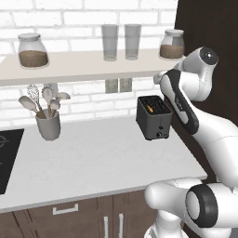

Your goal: Start the toaster. Once the lever pops up, take the bread to the plate on the dining counter.

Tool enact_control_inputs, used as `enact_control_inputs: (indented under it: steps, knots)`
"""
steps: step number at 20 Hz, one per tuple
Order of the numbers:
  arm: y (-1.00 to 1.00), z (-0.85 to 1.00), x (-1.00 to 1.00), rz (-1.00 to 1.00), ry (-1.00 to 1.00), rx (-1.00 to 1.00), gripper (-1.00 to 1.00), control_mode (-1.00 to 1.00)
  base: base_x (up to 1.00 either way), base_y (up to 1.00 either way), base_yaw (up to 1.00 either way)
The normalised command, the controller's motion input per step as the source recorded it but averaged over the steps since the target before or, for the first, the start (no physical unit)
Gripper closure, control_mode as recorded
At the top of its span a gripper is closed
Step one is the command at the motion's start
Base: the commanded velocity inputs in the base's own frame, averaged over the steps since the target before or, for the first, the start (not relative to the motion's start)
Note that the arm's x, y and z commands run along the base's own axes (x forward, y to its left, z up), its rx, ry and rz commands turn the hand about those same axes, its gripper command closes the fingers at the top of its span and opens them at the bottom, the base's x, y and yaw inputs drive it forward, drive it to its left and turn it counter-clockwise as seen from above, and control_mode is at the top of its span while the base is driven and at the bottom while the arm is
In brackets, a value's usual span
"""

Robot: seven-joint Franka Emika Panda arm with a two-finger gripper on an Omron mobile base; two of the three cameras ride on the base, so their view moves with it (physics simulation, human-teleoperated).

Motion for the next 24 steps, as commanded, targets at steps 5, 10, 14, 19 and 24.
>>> enact_control_inputs:
  steps: [5, 10, 14, 19, 24]
  knots:
    - [0.00, 0.00, 0.00, 0.00, 0.00, 0.00, -1.00, -1.00, 0.00, 0.00, 0.00]
    - [0.00, 0.00, 0.00, 0.00, 0.00, 0.00, -1.00, -1.00, 0.00, 0.00, 0.00]
    - [0.00, 0.00, 0.00, 0.00, 0.00, 0.00, -1.00, -1.00, 0.00, 0.00, 0.00]
    - [0.00, 0.00, 0.00, 0.00, 0.00, 0.00, -1.00, -1.00, 0.00, 0.00, 0.00]
    - [0.00, 0.00, 0.00, 0.00, 0.00, 0.00, -1.00, -1.00, 0.00, 0.00, 0.00]
